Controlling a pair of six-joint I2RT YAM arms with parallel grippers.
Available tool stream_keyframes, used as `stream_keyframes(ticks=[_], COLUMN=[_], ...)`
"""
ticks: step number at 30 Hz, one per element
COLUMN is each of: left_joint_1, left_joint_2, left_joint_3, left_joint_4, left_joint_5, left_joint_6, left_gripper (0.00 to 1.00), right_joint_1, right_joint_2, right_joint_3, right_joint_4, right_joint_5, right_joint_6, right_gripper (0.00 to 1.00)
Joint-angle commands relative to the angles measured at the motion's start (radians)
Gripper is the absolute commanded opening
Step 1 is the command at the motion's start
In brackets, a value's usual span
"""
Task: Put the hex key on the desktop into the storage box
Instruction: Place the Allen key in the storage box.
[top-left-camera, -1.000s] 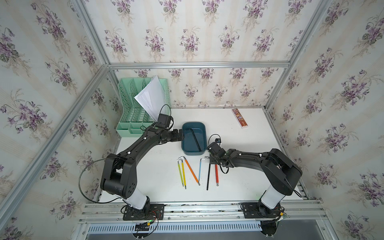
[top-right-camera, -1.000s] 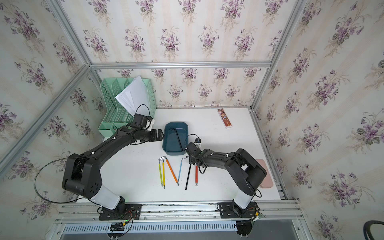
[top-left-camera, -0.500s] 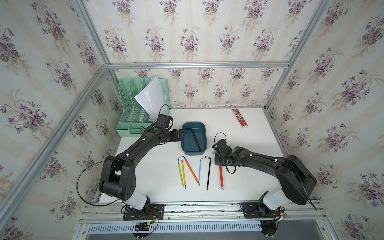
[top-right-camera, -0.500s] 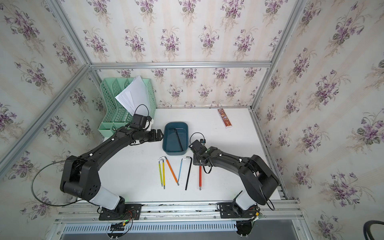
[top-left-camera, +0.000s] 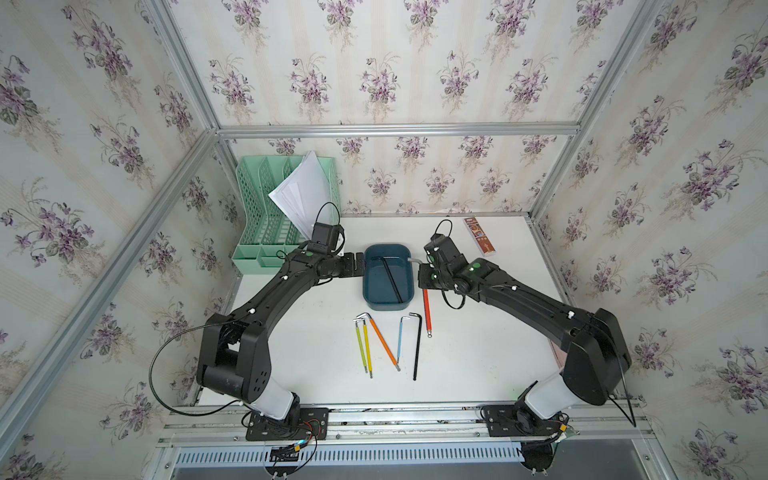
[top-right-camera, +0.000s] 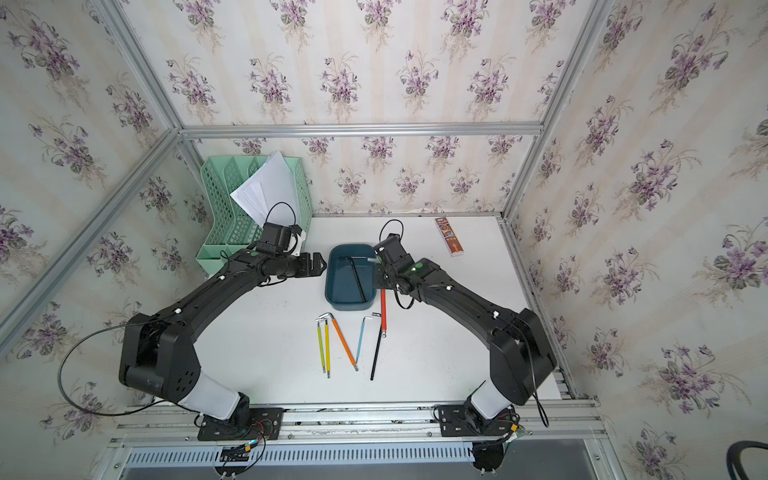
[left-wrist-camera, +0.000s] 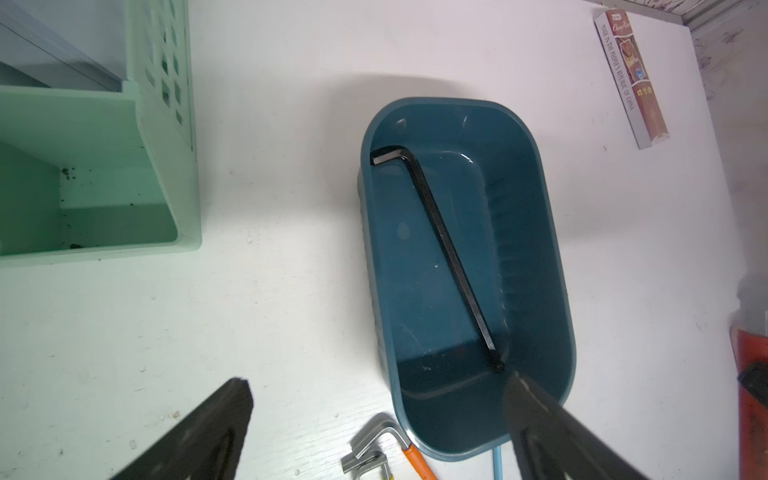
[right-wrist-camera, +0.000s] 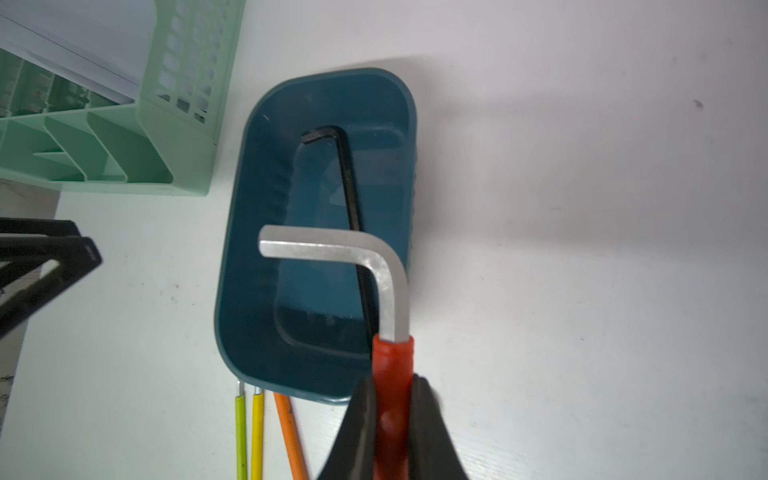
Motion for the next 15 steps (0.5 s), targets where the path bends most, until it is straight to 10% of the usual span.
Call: stream_keyframes(ticks=[1,15], left_joint_1=[0.006,0.048], left_joint_2=[-0.010,-0.056], left_joint_3=[-0.016,-0.085], left_joint_4=[0.013,0.104], left_joint_5=[-0.019,0.006], left_joint_6=[0.017,0.048], left_gripper=[0.99,0.99], right_joint_1=[-0.004,-0.039], right_joint_2=[0.069,0.427], right_joint_3=[0.092,0.439], right_joint_4=[0.020,0.045], right_joint_5=[-0.048,-0.143], right_joint_6=[-0.050,-0.111], right_gripper=[0.00,0.00])
